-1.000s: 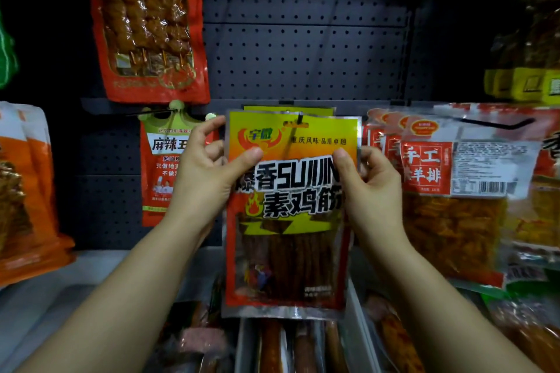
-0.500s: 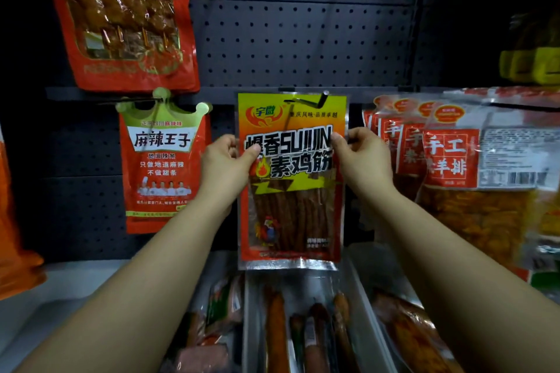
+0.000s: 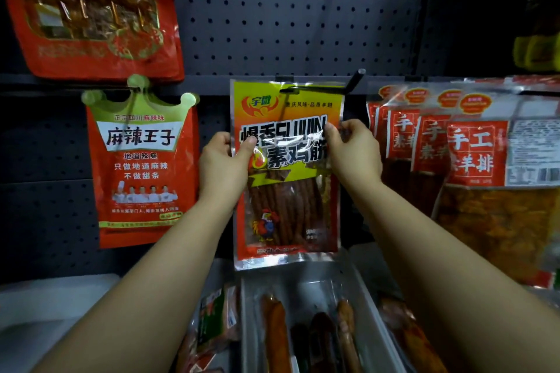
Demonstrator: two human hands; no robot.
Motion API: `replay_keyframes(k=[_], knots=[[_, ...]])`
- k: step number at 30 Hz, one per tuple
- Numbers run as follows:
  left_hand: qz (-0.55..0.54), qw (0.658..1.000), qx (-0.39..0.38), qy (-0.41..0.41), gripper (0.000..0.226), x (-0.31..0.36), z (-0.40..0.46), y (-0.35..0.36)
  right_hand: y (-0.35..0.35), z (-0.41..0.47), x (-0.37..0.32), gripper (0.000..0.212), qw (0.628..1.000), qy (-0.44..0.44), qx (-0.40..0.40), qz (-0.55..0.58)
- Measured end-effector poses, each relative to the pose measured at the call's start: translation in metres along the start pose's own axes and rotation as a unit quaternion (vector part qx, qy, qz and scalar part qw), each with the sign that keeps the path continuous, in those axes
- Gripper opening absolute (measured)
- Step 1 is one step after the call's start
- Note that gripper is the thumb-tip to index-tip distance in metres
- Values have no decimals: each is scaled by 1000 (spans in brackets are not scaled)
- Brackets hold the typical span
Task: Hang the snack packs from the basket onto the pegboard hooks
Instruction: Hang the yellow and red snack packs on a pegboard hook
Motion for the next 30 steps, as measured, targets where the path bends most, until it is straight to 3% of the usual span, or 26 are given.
replay_keyframes(k=[4, 10, 15, 22, 25, 30], knots=[[-8, 1000, -14, 6, 16, -13, -33, -13, 14, -31, 30, 27, 993, -6, -34, 116], [17, 999, -27, -28, 23, -54, -71, -19, 45, -92, 83, 29, 984, 1, -134, 121], [32, 997, 0, -71, 15, -79, -78, -22, 49, -107, 107, 24, 985, 56, -145, 80], [96, 992, 45, -76, 37, -88, -129, -39, 24, -146, 143, 19, 978, 120, -162, 58], [133, 988, 54, -62, 35, -75, -173, -45, 1, -175, 147, 17, 968, 114, -207, 83], [13, 996, -61, -56, 28, -21, -252, 8, -83, -221, 168, 12, 960, 105, -210, 153]])
Point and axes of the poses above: each hand's wrist, its own z-axis towards the middle knuckle, its own y-axis out of the palm, x = y × z, the point moved 10 cm from there along z, towards the middle knuckle, and after that the axes turned 6 degrees about -z, right-handed, at the moved point
